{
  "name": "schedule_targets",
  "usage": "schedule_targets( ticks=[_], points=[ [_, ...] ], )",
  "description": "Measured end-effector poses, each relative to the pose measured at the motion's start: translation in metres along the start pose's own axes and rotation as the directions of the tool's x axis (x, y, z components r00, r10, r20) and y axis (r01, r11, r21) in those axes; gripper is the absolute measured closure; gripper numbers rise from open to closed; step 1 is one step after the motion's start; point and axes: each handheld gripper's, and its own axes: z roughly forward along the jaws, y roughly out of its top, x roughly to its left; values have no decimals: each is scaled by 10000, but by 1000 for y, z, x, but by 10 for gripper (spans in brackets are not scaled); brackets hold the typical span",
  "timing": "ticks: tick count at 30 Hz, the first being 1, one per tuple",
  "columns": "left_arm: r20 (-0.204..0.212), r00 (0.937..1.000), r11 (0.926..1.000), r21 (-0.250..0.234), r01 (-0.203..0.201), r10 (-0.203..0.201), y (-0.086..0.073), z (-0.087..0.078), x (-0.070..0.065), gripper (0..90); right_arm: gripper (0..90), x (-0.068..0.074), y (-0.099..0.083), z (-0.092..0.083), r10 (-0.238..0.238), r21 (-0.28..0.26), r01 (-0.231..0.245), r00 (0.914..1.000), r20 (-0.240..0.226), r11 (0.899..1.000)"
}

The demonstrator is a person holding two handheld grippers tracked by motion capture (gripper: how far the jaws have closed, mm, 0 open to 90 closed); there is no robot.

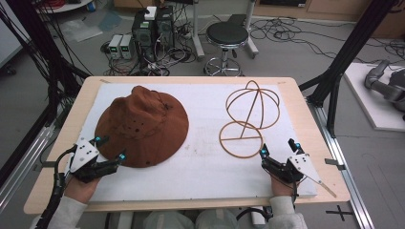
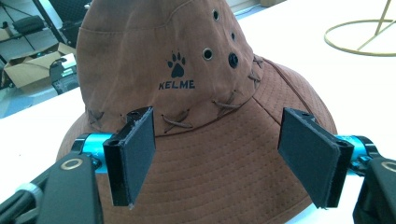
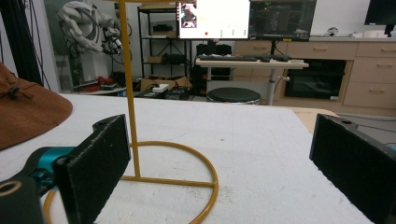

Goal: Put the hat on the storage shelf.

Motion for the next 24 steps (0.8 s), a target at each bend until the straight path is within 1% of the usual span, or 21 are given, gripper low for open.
schedule_targets(
  ticks=[3,4,5,9,11,14,17,24],
  points=[
    [-68,9999,9999,-18,154,-154,0,0,1,278,47,0,0,0,10,7,-10,10000,31,10000],
    [-149,9997,9998,11,188,-188,1,0,1,281,47,0,0,0,3,17,-3,10000,33,10000],
    [-248,9996,9998,91,165,-163,3,1,1,284,47,0,0,0,1,4,-1,10000,42,10000],
    [-348,9994,9998,174,-16,22,10,2,2,284,47,0,0,0,-20,-12,20,10000,31,10000],
    [-363,9993,10000,79,52,-49,15,3,3,284,47,0,0,0,17,10,-17,10000,43,10000],
    [-320,9995,10000,-20,-25,24,23,5,3,288,47,0,0,0,-4,-44,4,10000,33,10000],
    [-263,9994,9997,-68,-247,245,31,8,2,298,47,0,0,0,-7,-42,7,10000,35,10000],
    [-342,9985,9991,-2,-420,420,45,20,-4,312,47,0,0,-1,57,-83,-56,10000,27,9999]
  ],
)
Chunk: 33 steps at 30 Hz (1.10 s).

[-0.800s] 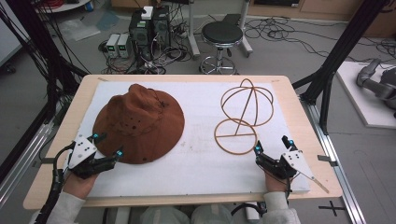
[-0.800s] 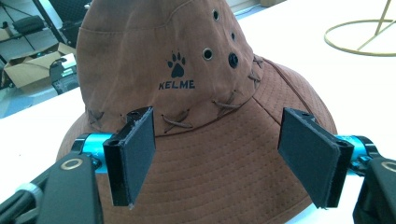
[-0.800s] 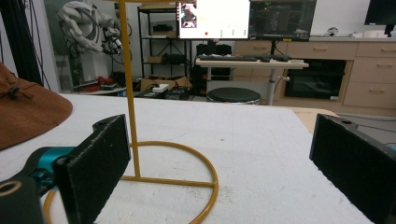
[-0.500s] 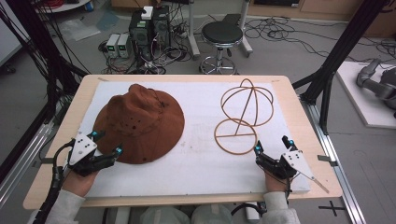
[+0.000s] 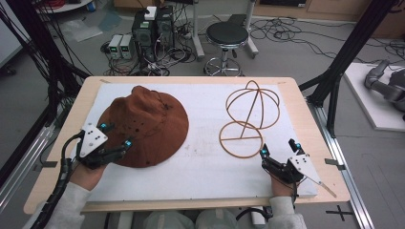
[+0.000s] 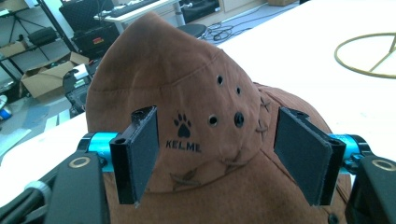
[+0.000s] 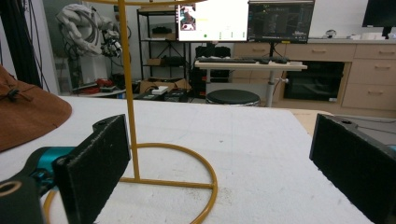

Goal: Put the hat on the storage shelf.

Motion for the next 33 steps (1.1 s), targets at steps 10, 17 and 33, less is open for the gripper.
schedule_targets(
  ticks=[10,17,33],
  points=[
    [-326,9980,9985,79,546,-543,9,14,2,317,47,0,0,0,-23,15,23,10000,-12,10000],
    [-306,9975,9978,191,638,-632,7,27,0,317,47,0,0,0,-2,37,2,10000,-57,10000],
    [-443,9973,9969,505,609,-587,5,45,4,280,47,-1,0,1,-93,6,93,9998,-147,10000]
  ],
)
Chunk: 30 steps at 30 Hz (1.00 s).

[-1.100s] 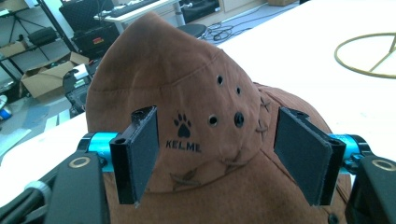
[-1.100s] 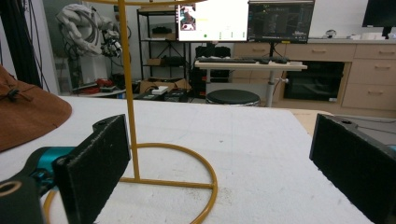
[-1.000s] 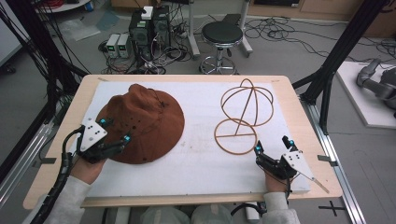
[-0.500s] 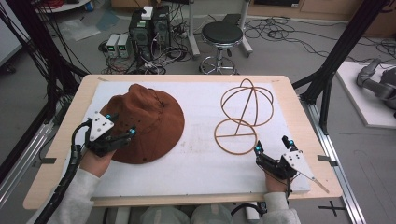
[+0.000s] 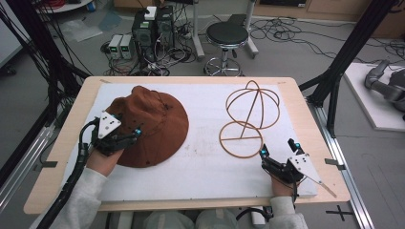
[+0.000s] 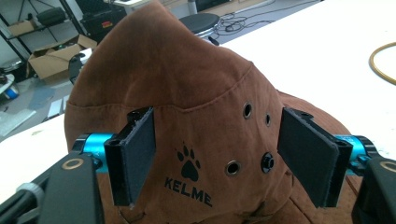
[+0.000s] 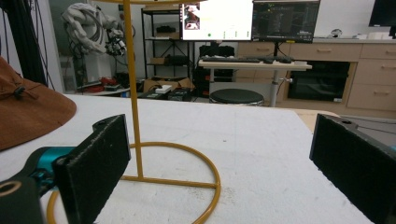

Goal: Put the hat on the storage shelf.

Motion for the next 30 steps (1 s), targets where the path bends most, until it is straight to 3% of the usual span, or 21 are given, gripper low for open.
schedule_targets(
  ticks=[6,10,15,22,25,29,30],
  points=[
    [134,9998,9998,34,-179,178,2,5,-3,275,47,0,0,0,0,-25,0,10000,-28,10000],
    [87,9999,9999,46,-147,147,4,6,-3,374,47,1,0,0,59,53,-59,10000,-9,10000],
    [25,10000,10000,82,-20,20,4,8,-2,432,47,1,0,0,67,71,-67,10000,-11,10000],
    [-55,9994,9988,351,-335,337,3,9,-2,576,47,1,0,0,54,69,-54,10000,-24,10000],
    [-45,9987,9977,451,-499,501,2,8,-3,728,47,0,0,0,32,73,-32,10000,-16,10000],
    [-41,9988,9979,436,-489,491,2,8,-3,779,47,0,0,0,8,14,-8,10000,27,10000],
    [-34,9979,9969,461,-638,641,1,7,-3,799,47,0,0,0,9,10,-9,10000,18,10000]
  ],
)
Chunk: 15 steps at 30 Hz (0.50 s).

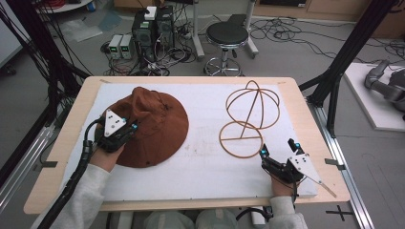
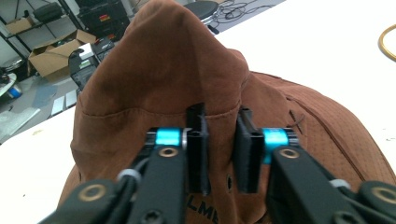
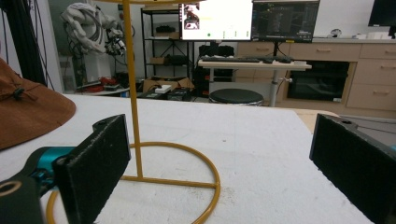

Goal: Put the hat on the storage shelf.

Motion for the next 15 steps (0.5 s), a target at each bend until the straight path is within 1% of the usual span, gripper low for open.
schedule_targets(
  ticks=[2,3,9,12,13,15],
  points=[
    [-1,10000,10000,-86,13,-13,-1,1,-1,837,47,0,0,0,-3,4,3,10000,7,10000],
    [5,10000,10000,-44,-78,78,-1,0,0,855,47,0,0,0,18,16,-18,10000,3,10000],
    [-105,9998,9993,-346,164,-168,-2,0,-1,865,47,0,0,0,-33,-29,33,10000,26,10000],
    [-153,9999,9990,-435,71,-78,0,1,-1,867,48,0,0,0,15,5,-15,10000,34,10000],
    [-176,9998,9989,-456,109,-117,1,1,-1,867,48,0,0,0,15,5,-15,10000,34,10000],
    [-177,9997,9977,-653,162,-174,4,1,-1,867,48,0,0,0,78,71,-79,10000,46,9999]
  ],
)
